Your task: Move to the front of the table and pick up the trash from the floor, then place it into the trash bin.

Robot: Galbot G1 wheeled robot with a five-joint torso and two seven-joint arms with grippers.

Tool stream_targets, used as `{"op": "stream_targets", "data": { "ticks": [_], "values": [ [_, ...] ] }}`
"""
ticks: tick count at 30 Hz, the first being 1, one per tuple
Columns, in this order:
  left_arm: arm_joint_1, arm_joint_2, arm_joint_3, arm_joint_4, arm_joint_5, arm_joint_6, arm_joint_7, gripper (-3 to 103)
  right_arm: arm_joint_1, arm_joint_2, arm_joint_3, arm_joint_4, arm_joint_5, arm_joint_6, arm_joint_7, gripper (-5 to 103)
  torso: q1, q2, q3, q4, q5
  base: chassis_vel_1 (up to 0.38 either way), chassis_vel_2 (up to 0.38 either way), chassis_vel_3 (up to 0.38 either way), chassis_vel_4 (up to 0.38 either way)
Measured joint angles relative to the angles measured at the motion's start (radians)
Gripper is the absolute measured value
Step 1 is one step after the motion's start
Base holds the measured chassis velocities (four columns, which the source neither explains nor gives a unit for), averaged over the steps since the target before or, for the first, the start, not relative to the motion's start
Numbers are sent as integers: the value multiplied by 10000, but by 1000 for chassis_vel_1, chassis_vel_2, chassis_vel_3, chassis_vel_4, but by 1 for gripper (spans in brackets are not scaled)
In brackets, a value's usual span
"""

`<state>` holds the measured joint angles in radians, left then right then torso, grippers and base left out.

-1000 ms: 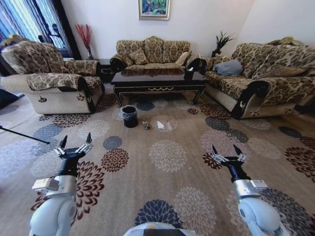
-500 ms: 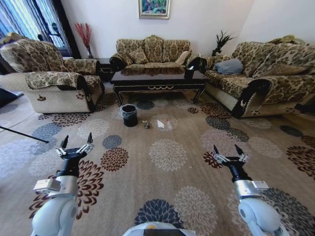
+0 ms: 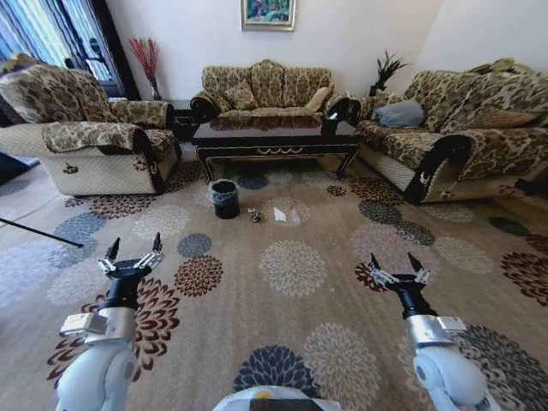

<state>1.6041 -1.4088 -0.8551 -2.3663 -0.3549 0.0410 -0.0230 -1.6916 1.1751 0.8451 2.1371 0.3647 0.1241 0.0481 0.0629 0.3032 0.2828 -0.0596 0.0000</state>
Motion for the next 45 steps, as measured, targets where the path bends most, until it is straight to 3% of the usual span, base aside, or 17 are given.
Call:
{"op": "stream_targets", "data": {
  "ticks": [15,21,45],
  "values": [
    [-4,69,-33,-24,-60,-45,6,100,-68,50,43,23,-11,23,-293,100,-155,-514,-359,0,0,0,0,0,0],
    [-163,312,-376,-136,-559,55,-7,100,-88,37,49,-25,-58,40,-284,100,-224,-742,-520,0,0,0,0,0,0],
    [-112,120,-139,-22,-212,-9,-7,100,-108,140,-43,-148,33,33,-168,100,-425,-1514,-1088,0,1,0,0,0,0]
  ]
}}
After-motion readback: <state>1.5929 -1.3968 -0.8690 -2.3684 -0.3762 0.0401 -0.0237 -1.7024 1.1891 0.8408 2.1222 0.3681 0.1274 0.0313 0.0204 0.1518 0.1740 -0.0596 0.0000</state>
